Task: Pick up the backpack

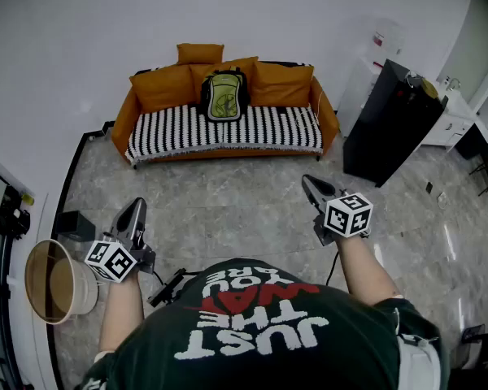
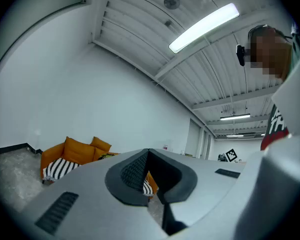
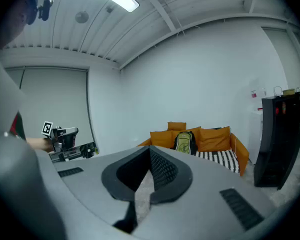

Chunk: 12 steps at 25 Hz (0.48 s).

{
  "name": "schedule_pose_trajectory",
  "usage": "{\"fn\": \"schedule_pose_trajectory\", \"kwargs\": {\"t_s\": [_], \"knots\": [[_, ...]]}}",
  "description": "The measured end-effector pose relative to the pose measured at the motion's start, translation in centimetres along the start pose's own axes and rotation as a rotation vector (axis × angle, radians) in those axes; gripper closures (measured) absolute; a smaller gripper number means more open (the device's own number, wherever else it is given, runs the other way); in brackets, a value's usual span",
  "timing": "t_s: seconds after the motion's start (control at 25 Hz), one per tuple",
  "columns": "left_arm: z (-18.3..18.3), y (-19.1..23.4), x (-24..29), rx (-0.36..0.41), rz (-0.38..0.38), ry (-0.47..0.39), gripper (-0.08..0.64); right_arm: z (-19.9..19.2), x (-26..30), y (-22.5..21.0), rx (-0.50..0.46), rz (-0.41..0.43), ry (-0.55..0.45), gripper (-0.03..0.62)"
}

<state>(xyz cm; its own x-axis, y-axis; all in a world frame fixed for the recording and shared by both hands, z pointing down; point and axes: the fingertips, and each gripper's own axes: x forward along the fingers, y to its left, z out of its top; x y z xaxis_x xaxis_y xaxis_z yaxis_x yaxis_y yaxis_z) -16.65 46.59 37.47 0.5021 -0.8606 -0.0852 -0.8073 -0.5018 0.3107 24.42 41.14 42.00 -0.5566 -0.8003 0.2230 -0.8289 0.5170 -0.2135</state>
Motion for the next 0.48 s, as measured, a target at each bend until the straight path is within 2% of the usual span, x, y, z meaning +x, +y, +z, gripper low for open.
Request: {"fn": "schedule_pose_trajectory", "kwargs": {"t_s": [0.48], "knots": [[-0.6, -2.1, 1.8, 0.002, 0.018, -0.001, 0.552, 0.7, -0.3, -2.3, -0.005, 0.032, 0.01, 0.566]]}}
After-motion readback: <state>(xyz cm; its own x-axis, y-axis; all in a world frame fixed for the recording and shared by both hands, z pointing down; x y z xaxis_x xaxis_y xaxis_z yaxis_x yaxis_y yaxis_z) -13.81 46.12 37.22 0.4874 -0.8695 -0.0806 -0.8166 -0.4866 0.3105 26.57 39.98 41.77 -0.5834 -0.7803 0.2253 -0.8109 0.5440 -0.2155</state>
